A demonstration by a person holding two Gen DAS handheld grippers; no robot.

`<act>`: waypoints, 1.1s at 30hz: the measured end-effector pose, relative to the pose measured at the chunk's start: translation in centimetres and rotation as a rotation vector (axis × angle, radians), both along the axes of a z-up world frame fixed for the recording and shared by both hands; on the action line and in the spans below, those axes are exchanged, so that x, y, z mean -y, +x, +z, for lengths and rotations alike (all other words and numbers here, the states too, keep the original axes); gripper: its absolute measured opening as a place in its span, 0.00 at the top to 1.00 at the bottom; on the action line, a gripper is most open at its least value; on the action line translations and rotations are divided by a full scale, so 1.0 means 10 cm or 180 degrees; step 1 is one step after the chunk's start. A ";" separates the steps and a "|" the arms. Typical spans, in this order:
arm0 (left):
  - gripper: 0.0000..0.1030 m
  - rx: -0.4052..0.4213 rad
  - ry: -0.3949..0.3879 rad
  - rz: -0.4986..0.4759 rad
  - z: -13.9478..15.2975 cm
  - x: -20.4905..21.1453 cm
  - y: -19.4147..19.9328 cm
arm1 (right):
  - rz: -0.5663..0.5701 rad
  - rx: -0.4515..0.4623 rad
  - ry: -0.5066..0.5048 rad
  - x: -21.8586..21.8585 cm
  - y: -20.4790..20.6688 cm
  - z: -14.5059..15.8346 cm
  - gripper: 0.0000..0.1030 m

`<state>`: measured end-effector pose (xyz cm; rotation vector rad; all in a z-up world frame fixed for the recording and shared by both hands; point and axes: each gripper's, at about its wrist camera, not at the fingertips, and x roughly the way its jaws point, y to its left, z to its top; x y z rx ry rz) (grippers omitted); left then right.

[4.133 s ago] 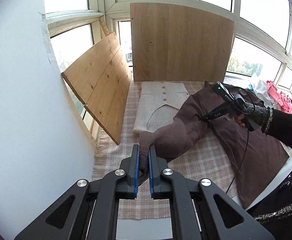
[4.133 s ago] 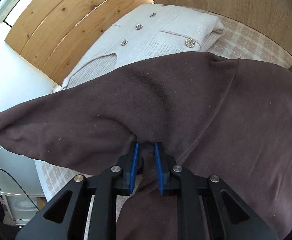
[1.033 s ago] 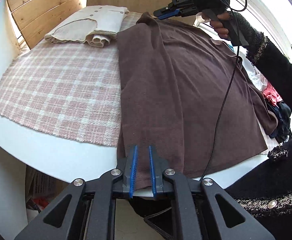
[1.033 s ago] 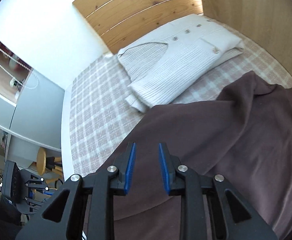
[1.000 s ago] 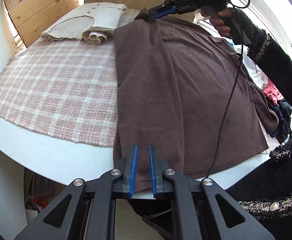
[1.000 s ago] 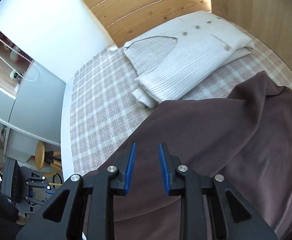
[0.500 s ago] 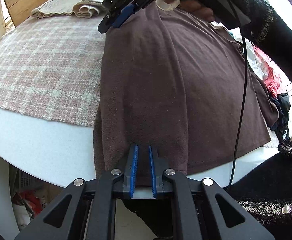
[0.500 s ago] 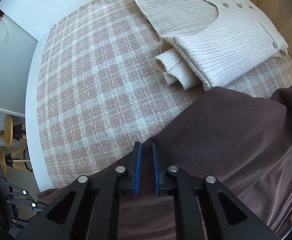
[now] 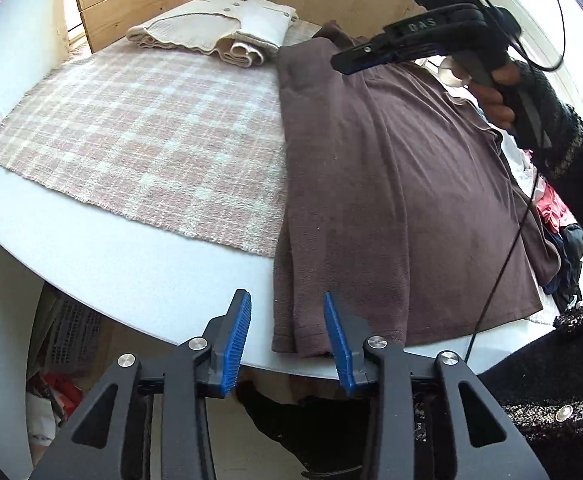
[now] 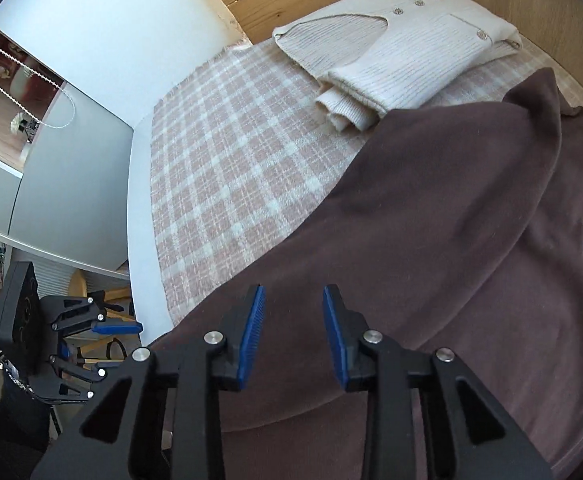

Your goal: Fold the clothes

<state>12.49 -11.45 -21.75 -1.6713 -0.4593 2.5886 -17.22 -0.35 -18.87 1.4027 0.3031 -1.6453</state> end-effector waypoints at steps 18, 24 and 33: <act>0.91 0.0177 -0.0106 -0.0294 0.02 -0.15 -0.14 | -0.1335 -0.0252 -0.0121 -0.99 -1.95 0.18 0.76; 0.92 0.0327 -0.0127 -0.0325 -0.06 -0.22 -0.23 | -0.1049 0.0043 -0.0177 -0.69 -2.40 -0.17 0.90; 0.91 0.0507 -0.0093 -0.0345 -0.15 -0.26 -0.37 | -0.1318 -0.0251 -0.0136 -0.32 -2.88 -0.35 0.99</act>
